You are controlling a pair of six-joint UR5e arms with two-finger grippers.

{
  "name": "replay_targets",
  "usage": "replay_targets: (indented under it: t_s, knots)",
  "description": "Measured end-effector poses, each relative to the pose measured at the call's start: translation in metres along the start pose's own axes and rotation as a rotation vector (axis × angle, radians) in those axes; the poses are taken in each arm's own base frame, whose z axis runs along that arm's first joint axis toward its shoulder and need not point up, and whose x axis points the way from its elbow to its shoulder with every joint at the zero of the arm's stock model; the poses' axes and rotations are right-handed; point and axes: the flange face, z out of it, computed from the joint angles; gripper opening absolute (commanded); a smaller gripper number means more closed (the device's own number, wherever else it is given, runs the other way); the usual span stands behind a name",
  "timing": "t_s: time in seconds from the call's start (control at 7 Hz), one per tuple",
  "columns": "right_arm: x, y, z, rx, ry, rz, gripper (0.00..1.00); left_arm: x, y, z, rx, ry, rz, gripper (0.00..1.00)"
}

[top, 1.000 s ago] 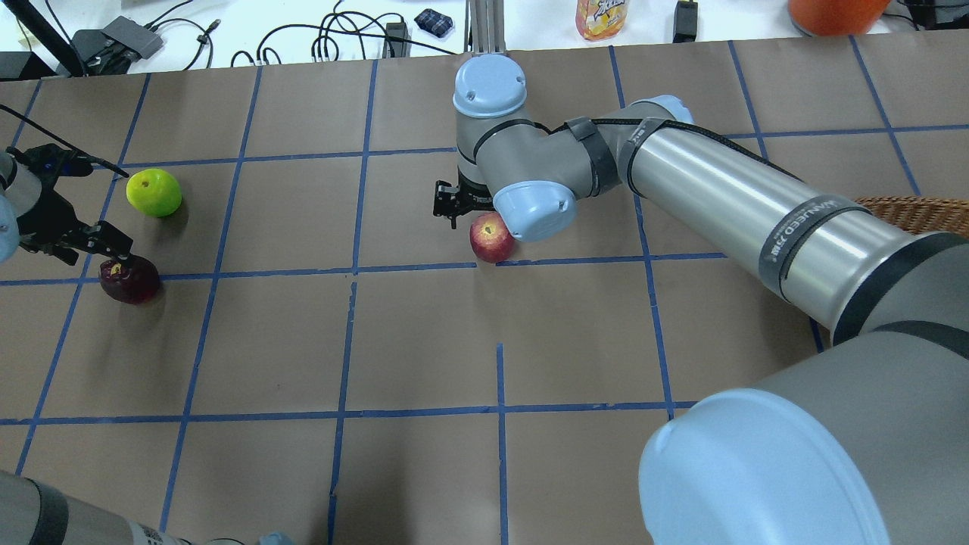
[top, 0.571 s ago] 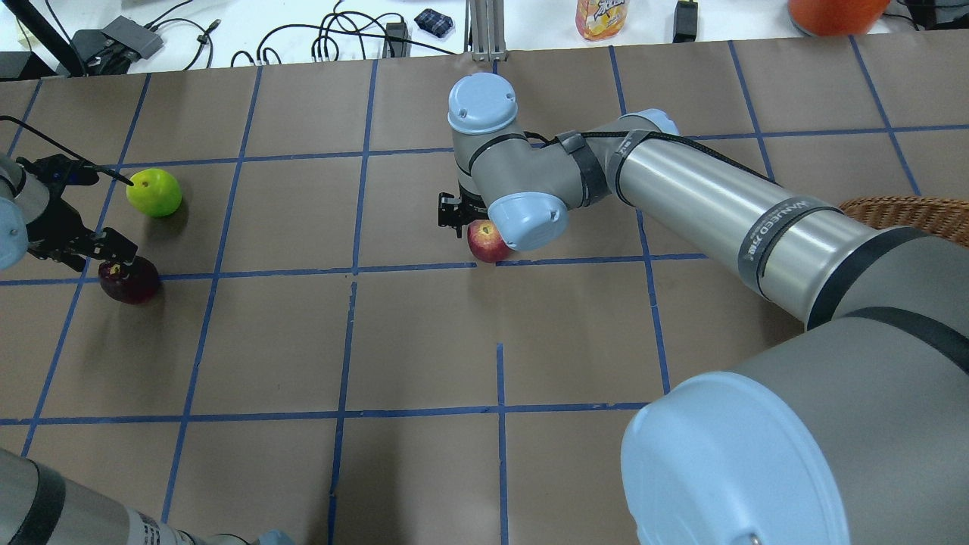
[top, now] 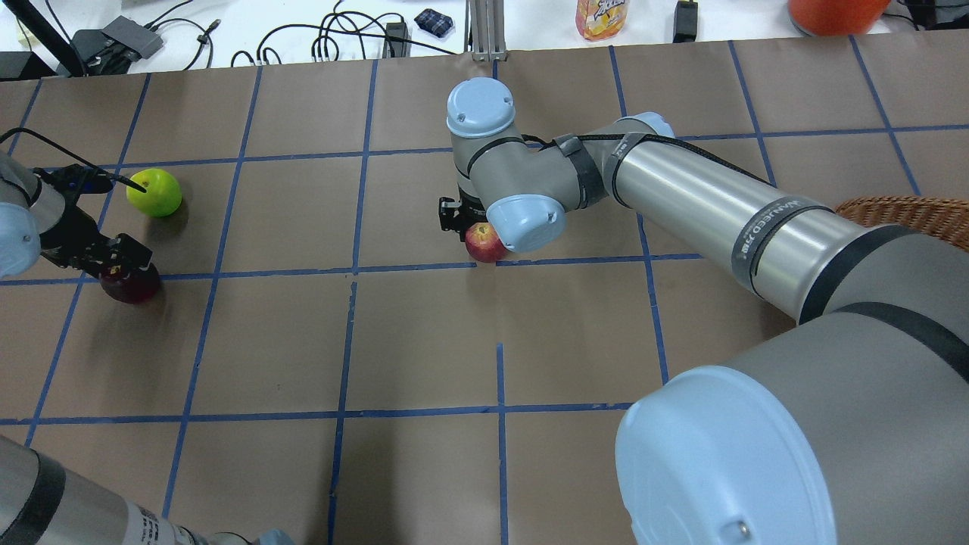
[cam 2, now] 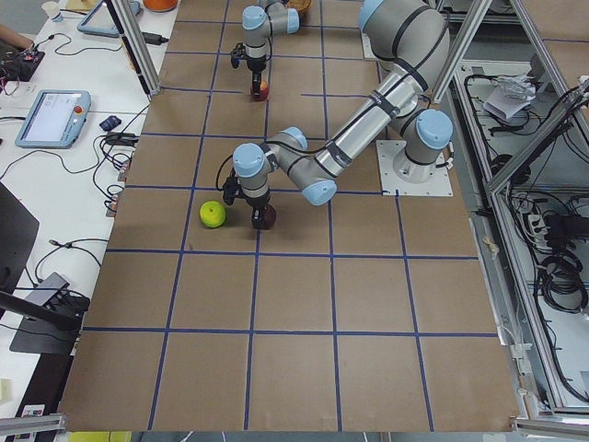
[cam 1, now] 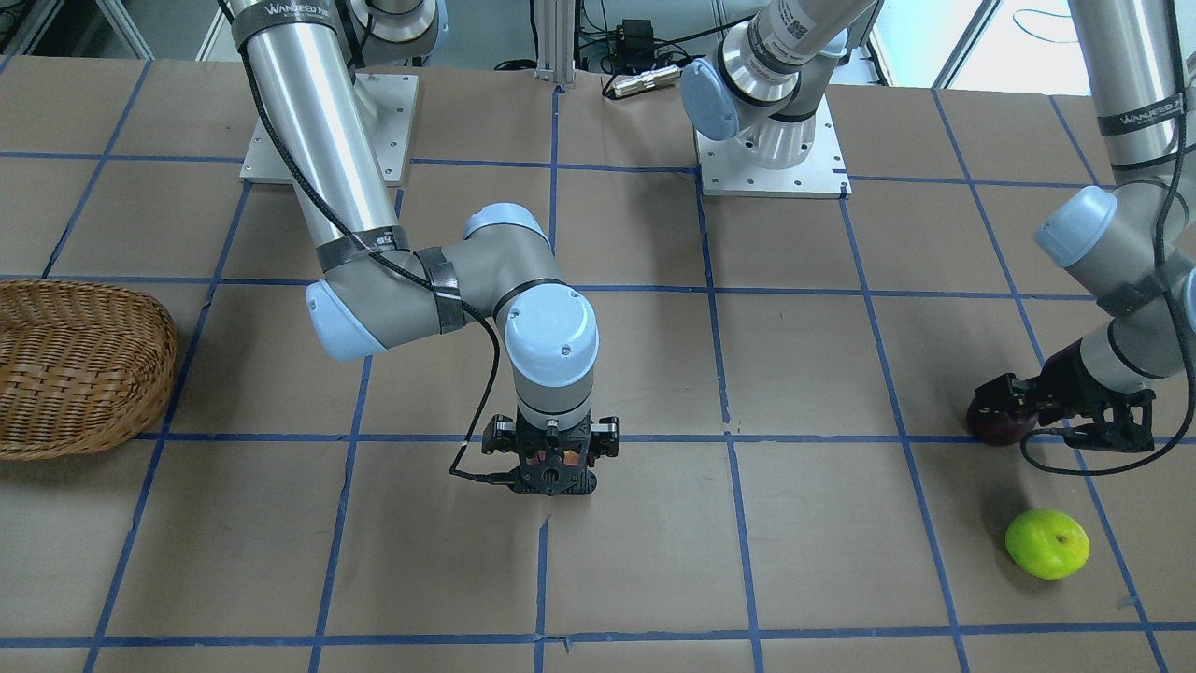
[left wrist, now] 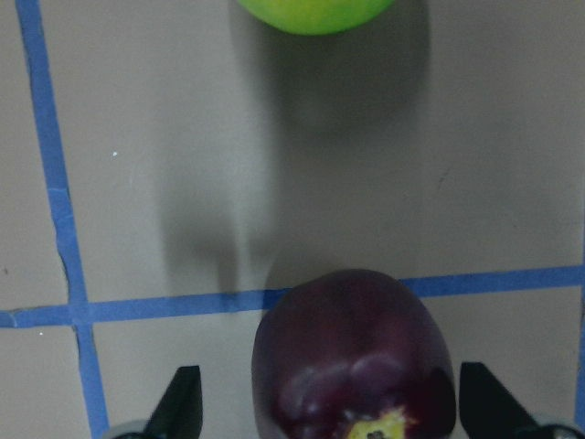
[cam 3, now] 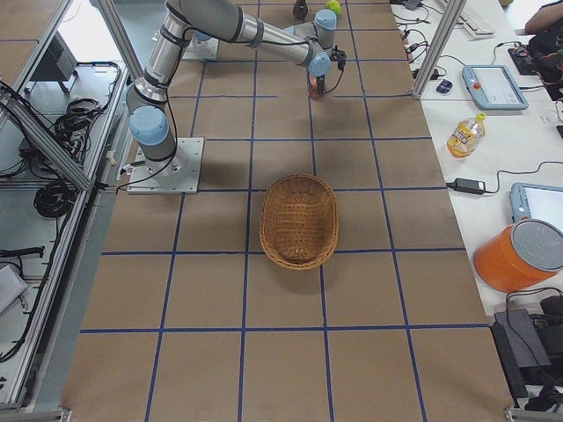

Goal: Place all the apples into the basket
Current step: 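Grasp the red apple with the right gripper while the left grasps the purple apple, then drop the red apple into the basket while the left gripper sets the purple apple centrally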

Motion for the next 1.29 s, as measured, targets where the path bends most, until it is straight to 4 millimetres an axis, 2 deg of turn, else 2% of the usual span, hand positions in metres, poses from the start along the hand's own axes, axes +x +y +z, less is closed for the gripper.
replay_targets:
  t_s: [0.14, 0.43, 0.57, 0.71, 0.86, 1.0, 1.14, 1.29]
  knots:
    - [-0.001, -0.001, -0.006, 0.008, -0.003, 0.0, 0.4, -0.001, -0.001, 0.004, -0.004, 0.004, -0.001, 0.58]
    - [-0.003, -0.005, -0.021, 0.026, -0.012, 0.005, 0.38, -0.002, -0.002, 0.004, -0.003, 0.003, 0.004, 0.3]
    - [0.001, -0.011, -0.033, 0.036, -0.02, 0.013, 0.39, 0.0, -0.004, -0.003, 0.006, -0.003, 0.008, 0.3]
    - [0.021, -0.025, -0.055, 0.044, -0.027, 0.033, 0.39, 0.008, -0.006, -0.016, 0.021, -0.009, 0.009, 0.3]
    - [0.064, -0.043, -0.085, 0.039, -0.022, 0.046, 0.39, 0.026, -0.011, -0.032, 0.044, 0.0, 0.009, 0.3]
    - [0.118, -0.056, -0.112, 0.028, -0.014, 0.029, 0.39, 0.06, -0.02, -0.045, 0.061, 0.021, -0.003, 0.3]
    - [0.176, -0.063, -0.137, 0.018, -0.006, 0.006, 0.39, 0.112, -0.032, -0.054, 0.067, 0.032, -0.041, 0.3]
    - [0.235, -0.065, -0.164, 0.01, 0.003, -0.011, 0.39, 0.179, -0.045, -0.057, 0.067, 0.038, -0.084, 0.3]
